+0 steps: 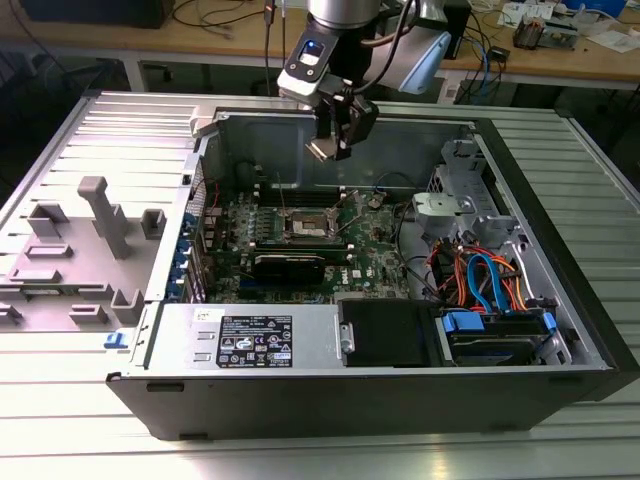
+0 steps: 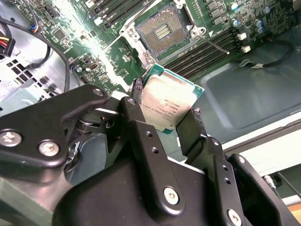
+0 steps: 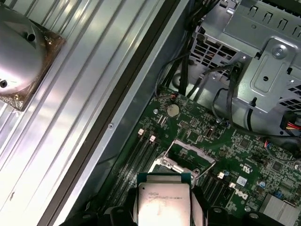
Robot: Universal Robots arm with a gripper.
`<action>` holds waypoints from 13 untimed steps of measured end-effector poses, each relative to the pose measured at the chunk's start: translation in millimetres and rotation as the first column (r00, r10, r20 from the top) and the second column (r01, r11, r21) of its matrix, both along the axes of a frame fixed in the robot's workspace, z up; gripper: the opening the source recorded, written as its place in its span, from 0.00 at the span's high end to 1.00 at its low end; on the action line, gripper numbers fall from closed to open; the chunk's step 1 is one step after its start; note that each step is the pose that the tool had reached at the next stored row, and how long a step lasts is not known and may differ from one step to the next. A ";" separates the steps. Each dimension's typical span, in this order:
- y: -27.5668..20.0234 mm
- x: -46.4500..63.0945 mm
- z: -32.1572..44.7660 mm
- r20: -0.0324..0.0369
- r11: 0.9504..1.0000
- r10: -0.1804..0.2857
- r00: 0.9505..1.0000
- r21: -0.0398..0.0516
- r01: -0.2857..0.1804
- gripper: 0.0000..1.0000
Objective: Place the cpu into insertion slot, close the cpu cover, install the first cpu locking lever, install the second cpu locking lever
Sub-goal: 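Place the cpu into insertion slot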
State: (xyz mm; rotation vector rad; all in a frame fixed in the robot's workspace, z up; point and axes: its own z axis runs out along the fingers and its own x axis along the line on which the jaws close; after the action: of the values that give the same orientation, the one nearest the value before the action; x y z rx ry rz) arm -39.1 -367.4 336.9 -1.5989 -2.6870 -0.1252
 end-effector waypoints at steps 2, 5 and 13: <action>0.0 0.0 -0.5 -0.001 1.000 -0.009 1.000 0.000 0.009 0.46; 0.0 0.0 -1.0 -0.001 1.000 -0.023 1.000 0.000 0.023 0.46; 0.0 0.0 -1.1 -0.001 1.000 -0.026 1.000 0.000 0.026 0.46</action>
State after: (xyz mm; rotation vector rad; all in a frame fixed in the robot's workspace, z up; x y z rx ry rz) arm -39.1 -367.4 335.8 -1.6333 -2.6661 -0.1245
